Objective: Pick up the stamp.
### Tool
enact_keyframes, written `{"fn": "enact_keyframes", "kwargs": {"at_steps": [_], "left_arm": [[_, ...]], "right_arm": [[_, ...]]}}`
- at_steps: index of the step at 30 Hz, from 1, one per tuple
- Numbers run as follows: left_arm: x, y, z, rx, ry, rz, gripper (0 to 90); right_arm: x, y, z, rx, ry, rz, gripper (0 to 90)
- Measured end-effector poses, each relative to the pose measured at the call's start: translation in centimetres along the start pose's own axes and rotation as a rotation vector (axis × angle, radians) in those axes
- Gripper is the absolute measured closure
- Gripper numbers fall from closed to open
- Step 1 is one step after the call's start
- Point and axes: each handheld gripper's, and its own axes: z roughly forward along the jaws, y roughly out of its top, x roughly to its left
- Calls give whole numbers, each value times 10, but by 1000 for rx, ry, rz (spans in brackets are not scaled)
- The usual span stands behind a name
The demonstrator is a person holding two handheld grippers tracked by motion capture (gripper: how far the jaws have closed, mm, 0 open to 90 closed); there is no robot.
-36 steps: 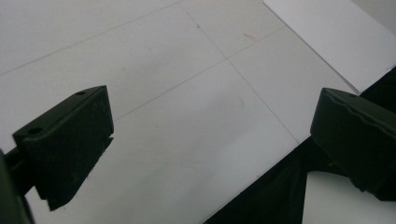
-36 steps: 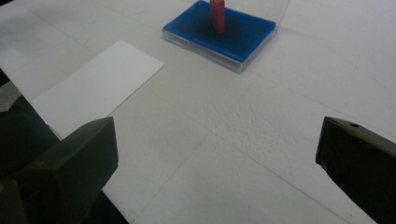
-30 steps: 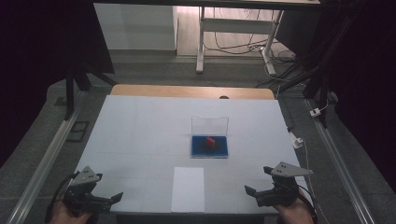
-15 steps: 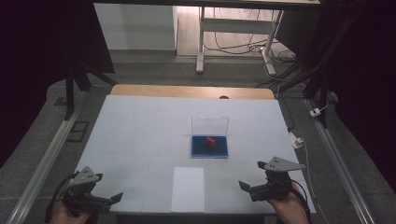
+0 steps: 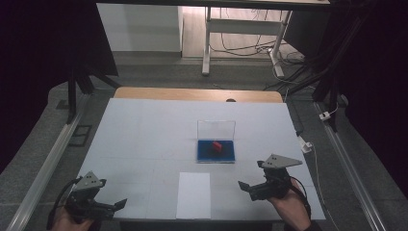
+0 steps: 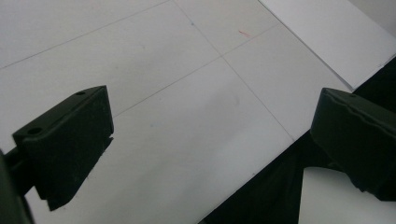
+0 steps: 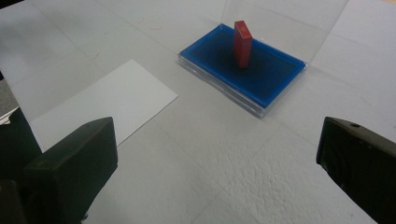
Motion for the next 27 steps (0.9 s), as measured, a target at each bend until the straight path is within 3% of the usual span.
{"fn": "enact_keyframes", "kwargs": {"at_steps": [12,27], "left_arm": [[0,0,0,0,-1,0,1],[0,0,0,-1,-5,1,1]], "right_arm": [[-6,15,24,27,36,13,0],[-15,34,56,61,9,1,0]]}}
